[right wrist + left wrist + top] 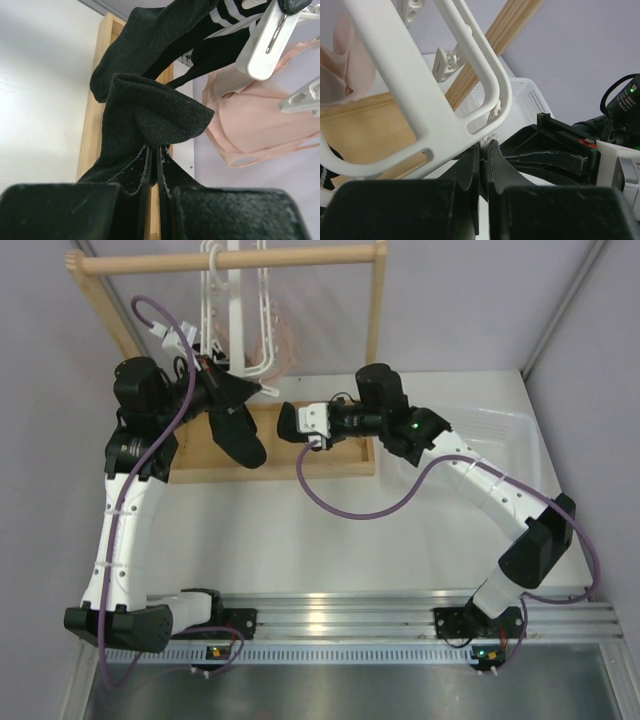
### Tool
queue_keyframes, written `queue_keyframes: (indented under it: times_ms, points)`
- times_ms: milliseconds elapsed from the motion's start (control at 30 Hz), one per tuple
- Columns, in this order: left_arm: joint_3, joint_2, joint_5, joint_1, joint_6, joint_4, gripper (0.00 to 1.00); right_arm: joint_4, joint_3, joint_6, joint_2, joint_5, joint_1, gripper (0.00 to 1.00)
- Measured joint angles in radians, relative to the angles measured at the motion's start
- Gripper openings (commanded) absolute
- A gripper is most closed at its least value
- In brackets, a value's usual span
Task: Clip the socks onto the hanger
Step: Clamp the sock onto the hanger.
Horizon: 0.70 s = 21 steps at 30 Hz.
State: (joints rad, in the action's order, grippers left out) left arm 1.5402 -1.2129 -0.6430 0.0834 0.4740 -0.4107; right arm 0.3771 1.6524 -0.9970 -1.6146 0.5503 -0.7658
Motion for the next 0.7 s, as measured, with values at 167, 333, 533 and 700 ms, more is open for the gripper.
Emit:
queue_keyframes:
  times_ms: [167, 333, 533, 700]
  points:
    - [-0.005, 0.005, -0.005, -0.002, -0.001, 0.000, 0.00, -0.006, 0.037, -0.004, -0.018, -0.009, -0.003, 0.00]
    - [-0.005, 0.006, -0.011, -0.003, -0.001, 0.000, 0.00, -0.021, 0.075, -0.007, -0.027, -0.017, -0.003, 0.00]
    - [-0.005, 0.006, -0.015, -0.003, -0.002, 0.000, 0.00, -0.033, 0.087, -0.011, -0.037, -0.033, -0.004, 0.00]
    - [-0.005, 0.006, -0.016, -0.003, -0.002, -0.001, 0.00, -0.041, 0.104, -0.015, -0.053, -0.039, -0.004, 0.00]
